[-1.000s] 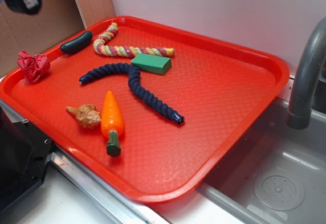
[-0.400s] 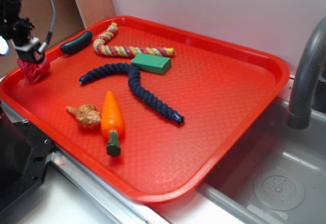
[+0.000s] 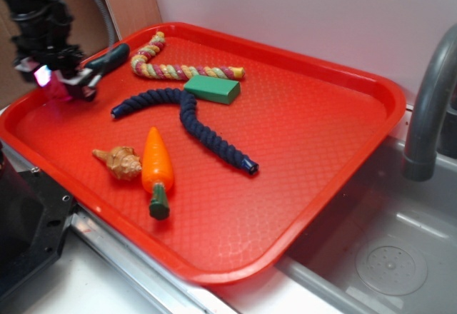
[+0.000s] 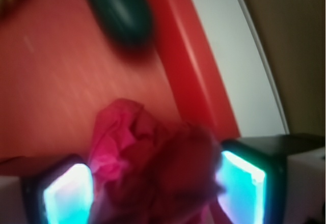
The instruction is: Grab the red paper.
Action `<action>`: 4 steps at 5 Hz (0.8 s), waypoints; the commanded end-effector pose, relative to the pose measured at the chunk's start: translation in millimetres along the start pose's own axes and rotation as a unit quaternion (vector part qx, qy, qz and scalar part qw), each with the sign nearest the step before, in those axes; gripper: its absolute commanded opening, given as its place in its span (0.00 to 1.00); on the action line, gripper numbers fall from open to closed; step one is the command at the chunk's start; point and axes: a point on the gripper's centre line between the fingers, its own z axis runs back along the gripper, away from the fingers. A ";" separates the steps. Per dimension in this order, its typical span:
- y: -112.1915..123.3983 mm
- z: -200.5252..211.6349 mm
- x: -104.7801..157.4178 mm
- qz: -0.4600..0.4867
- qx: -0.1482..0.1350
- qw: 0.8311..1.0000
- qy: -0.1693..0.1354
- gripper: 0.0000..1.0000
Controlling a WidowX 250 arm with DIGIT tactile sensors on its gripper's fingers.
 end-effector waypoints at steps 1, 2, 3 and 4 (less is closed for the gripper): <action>-14.8 3.8 -7.6 -0.007 0.012 1.000 0.012 0.00; -18.9 20.5 -12.3 -0.010 0.010 0.999 0.033 0.00; -35.1 74.2 -22.3 -0.015 -0.025 0.999 0.033 0.00; -54.8 127.1 -33.2 -0.011 -0.025 1.000 -0.004 0.00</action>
